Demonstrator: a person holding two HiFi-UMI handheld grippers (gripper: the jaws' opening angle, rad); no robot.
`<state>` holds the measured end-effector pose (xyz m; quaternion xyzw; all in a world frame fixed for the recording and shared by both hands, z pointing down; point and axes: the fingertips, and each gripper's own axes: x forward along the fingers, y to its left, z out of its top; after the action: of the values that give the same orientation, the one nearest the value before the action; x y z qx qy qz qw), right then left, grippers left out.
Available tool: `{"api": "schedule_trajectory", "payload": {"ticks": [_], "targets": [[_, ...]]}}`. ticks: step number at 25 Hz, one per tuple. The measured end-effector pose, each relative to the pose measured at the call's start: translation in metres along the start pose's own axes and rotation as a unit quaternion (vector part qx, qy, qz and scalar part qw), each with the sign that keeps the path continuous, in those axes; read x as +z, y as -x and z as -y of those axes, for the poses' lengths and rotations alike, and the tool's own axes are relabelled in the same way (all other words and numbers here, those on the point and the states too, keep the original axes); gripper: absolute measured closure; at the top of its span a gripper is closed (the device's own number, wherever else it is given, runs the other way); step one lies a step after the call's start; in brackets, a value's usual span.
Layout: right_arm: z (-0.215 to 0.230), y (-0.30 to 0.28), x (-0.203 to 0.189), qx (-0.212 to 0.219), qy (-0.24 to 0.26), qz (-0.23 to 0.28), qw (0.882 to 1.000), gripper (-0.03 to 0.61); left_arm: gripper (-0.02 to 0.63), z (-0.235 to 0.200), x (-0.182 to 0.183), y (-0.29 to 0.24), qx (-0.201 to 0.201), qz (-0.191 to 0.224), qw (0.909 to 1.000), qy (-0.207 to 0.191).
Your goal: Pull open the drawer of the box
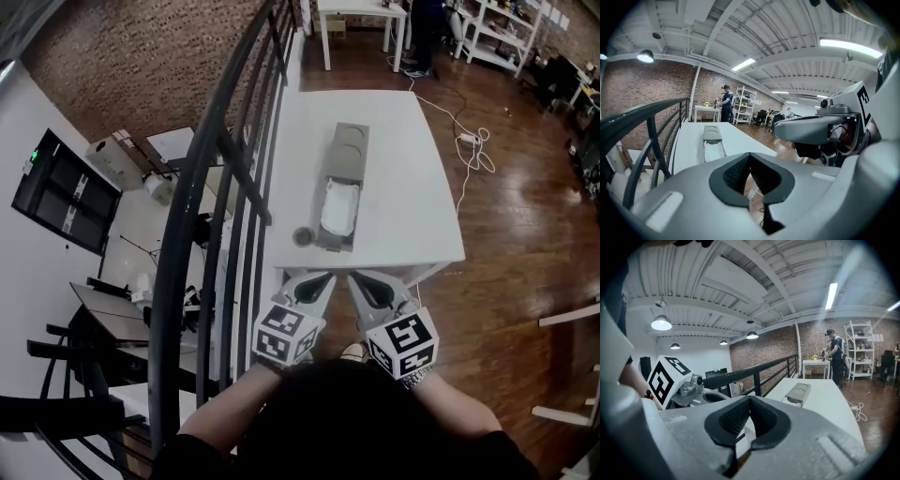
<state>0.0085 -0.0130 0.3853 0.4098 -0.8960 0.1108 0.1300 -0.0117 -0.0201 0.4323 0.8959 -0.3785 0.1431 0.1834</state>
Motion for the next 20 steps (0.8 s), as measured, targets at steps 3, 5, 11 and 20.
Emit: {"api": "schedule_trajectory", "payload": {"ticks": [3,5,11,20], "targets": [[-0.004,-0.004,0.002,-0.01,-0.001,0.002,1.0,0.586,0.598,-0.003,0.004,0.008,-0.002,0.004,0.9998,-0.02],[-0.008,-0.007,0.004,-0.016,0.001,0.004,1.0,0.586,0.598,-0.005,0.007,0.014,-0.001,0.007,0.9994,-0.035],[-0.018,-0.011,0.009,-0.031,0.002,0.01,0.999,0.586,0.598,-0.008,0.013,0.028,-0.008,0.015,0.997,-0.075],[-0.025,-0.007,0.016,-0.048,0.007,0.018,0.999,0.586,0.598,-0.007,0.019,0.035,-0.022,0.025,0.9951,-0.093]]}}
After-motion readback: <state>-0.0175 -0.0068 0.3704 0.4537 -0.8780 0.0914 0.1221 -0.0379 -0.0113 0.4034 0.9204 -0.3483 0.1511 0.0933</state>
